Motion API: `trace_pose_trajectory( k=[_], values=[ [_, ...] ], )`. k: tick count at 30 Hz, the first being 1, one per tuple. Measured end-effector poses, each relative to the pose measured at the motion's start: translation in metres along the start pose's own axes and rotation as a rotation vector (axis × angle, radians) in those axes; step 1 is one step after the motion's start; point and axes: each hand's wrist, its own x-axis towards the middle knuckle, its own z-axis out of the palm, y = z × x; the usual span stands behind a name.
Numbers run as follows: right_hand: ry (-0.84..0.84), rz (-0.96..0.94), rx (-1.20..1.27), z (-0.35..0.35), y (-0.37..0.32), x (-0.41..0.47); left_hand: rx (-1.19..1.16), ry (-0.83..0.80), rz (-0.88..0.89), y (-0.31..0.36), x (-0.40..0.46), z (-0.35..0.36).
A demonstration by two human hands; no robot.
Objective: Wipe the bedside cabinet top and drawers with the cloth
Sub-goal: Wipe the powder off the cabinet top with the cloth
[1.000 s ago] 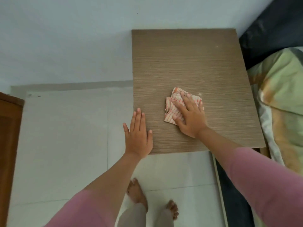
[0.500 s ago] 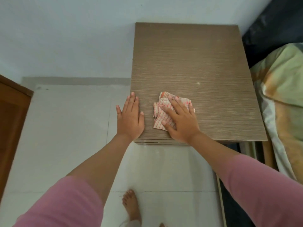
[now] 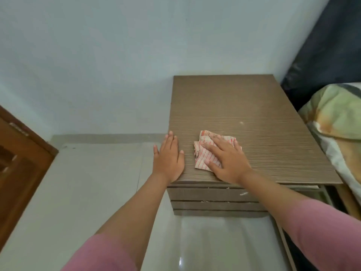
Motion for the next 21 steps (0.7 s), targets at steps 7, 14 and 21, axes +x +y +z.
trace_pose_trajectory(
  k=[7, 14, 21],
  values=[
    [0.034, -0.01, 0.017, -0.002, -0.004, 0.001, 0.176, -0.03, 0.041, -0.006, -0.004, 0.005],
    [0.058, 0.021, -0.01, 0.0, -0.016, -0.001, 0.01, 0.263, 0.115, -0.011, -0.017, 0.01],
    [0.05, 0.002, 0.101, -0.001, -0.022, -0.013, -0.144, 0.433, 0.116, -0.009, -0.028, 0.006]
  ],
)
